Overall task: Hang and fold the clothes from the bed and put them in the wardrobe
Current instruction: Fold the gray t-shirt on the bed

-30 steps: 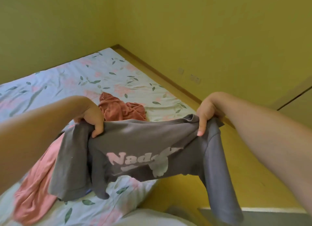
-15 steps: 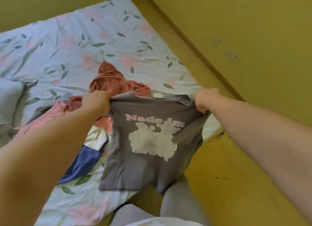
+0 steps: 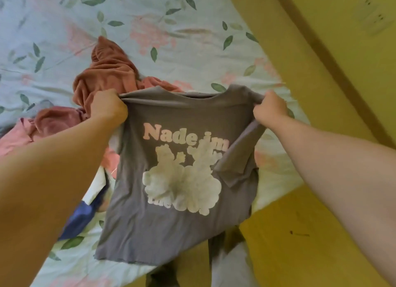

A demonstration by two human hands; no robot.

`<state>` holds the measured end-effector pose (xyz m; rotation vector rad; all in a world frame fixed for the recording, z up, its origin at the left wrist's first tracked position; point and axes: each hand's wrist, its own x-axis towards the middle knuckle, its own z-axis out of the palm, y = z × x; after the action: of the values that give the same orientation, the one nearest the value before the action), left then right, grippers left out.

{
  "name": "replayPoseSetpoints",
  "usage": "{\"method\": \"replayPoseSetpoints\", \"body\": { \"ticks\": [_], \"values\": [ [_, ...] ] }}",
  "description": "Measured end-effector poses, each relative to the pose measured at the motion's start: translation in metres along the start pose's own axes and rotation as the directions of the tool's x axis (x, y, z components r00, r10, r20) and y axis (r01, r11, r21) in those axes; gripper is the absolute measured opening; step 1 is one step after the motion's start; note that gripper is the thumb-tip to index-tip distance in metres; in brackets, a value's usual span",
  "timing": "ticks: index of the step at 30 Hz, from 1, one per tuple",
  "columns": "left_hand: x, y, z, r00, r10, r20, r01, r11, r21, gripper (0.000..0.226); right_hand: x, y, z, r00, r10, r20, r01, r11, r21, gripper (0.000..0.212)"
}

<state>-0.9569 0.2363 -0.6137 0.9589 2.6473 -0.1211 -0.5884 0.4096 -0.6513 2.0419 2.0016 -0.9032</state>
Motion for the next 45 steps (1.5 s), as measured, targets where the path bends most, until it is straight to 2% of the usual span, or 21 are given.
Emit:
{"method": "replayPoseSetpoints", "body": {
  "ticks": [4, 7, 9, 11, 12, 14, 16, 19, 21, 23, 24, 26, 28, 31, 33, 35, 37, 38, 40, 43, 45],
  "values": [
    [0.042, 0.011, 0.014, 0.993, 0.009, -0.114, -0.008, 1.000, 0.007, 0.028, 0.046, -0.010, 0.014, 0.974, -0.195, -0.117, 0.187, 0.979, -0.077, 0.018],
    [0.061, 0.015, 0.028, 0.988, -0.018, -0.154, 0.017, 1.000, -0.010, 0.040, 0.068, -0.015, 0.026, 0.960, -0.192, -0.204, 0.217, 0.970, 0.105, 0.027],
    [0.054, 0.025, 0.043, 0.996, 0.042, -0.083, -0.033, 0.994, 0.102, 0.067, 0.070, -0.007, 0.039, 0.978, -0.145, -0.148, 0.173, 0.965, 0.197, 0.044],
    [0.034, 0.040, 0.063, 0.985, 0.174, -0.021, -0.158, 0.934, 0.321, 0.102, 0.063, 0.008, 0.055, 0.997, -0.066, -0.035, 0.072, 0.978, 0.197, 0.060],
    [0.022, 0.050, 0.074, 0.963, 0.269, -0.014, -0.238, 0.873, 0.425, 0.109, 0.057, 0.016, 0.064, 1.000, -0.011, 0.021, 0.007, 0.980, 0.201, 0.065],
    [-0.002, 0.072, 0.099, 0.871, 0.491, 0.002, -0.421, 0.744, 0.519, 0.099, 0.045, 0.028, 0.079, 0.994, 0.062, 0.093, -0.080, 0.977, 0.198, 0.072],
    [-0.024, 0.094, 0.120, 0.759, 0.650, 0.044, -0.592, 0.660, 0.463, 0.083, 0.034, 0.034, 0.092, 0.994, 0.072, 0.088, -0.086, 0.981, 0.171, 0.071],
    [-0.055, 0.128, 0.143, 0.645, 0.747, 0.163, -0.754, 0.589, 0.291, 0.068, 0.029, 0.034, 0.102, 0.994, 0.033, 0.101, -0.045, 0.992, 0.119, 0.046],
    [-0.074, 0.149, 0.157, 0.705, 0.670, 0.232, -0.700, 0.711, 0.071, 0.049, 0.031, 0.034, 0.102, 0.993, 0.028, 0.112, -0.040, 0.993, 0.107, 0.030],
    [-0.093, 0.165, 0.169, 0.769, 0.537, 0.346, -0.506, 0.843, -0.185, 0.050, 0.034, 0.039, 0.096, 0.995, 0.026, 0.099, -0.037, 0.993, 0.108, 0.021],
    [-0.102, 0.171, 0.175, 0.774, 0.499, 0.391, -0.429, 0.866, -0.255, 0.055, 0.036, 0.042, 0.093, 0.995, 0.029, 0.091, -0.039, 0.993, 0.107, 0.018],
    [-0.116, 0.181, 0.183, 0.768, 0.487, 0.417, -0.383, 0.870, -0.310, 0.064, 0.042, 0.049, 0.083, 0.996, 0.045, 0.079, -0.055, 0.992, 0.117, 0.015],
    [-0.126, 0.192, 0.186, 0.752, 0.521, 0.404, -0.417, 0.850, -0.321, 0.064, 0.052, 0.056, 0.068, 0.995, 0.092, 0.046, -0.099, 0.979, 0.180, 0.015],
    [-0.134, 0.216, 0.185, 0.717, 0.582, 0.383, -0.470, 0.810, -0.350, 0.060, 0.075, 0.065, 0.038, 0.960, 0.274, -0.047, -0.246, 0.916, 0.317, 0.031],
    [-0.138, 0.235, 0.185, 0.678, 0.602, 0.422, -0.490, 0.798, -0.350, 0.059, 0.088, 0.071, 0.023, 0.943, 0.331, -0.046, -0.291, 0.881, 0.374, 0.040],
    [-0.144, 0.257, 0.185, 0.678, 0.584, 0.447, -0.448, 0.810, -0.379, 0.045, 0.094, 0.079, 0.017, 0.950, 0.314, 0.005, -0.295, 0.886, 0.358, 0.048],
    [-0.149, 0.278, 0.184, 0.747, 0.518, 0.417, -0.306, 0.824, -0.476, 0.021, 0.090, 0.090, 0.015, 0.945, 0.318, 0.072, -0.324, 0.899, 0.293, 0.056],
    [-0.151, 0.288, 0.184, 0.778, 0.483, 0.401, -0.240, 0.819, -0.520, 0.016, 0.087, 0.098, 0.015, 0.939, 0.327, 0.110, -0.345, 0.899, 0.271, 0.058],
    [-0.156, 0.307, 0.180, 0.819, 0.457, 0.346, -0.219, 0.808, -0.547, 0.024, 0.079, 0.115, 0.015, 0.896, 0.363, 0.257, -0.434, 0.838, 0.330, 0.056],
    [-0.165, 0.325, 0.180, 0.818, 0.456, 0.350, -0.215, 0.808, -0.548, 0.038, 0.070, 0.134, 0.005, 0.764, 0.352, 0.541, -0.590, 0.721, 0.364, 0.035],
    [-0.172, 0.333, 0.187, 0.823, 0.434, 0.366, -0.215, 0.835, -0.507, 0.034, 0.072, 0.141, -0.004, 0.737, 0.342, 0.582, -0.620, 0.684, 0.384, 0.021]
  ]
}}
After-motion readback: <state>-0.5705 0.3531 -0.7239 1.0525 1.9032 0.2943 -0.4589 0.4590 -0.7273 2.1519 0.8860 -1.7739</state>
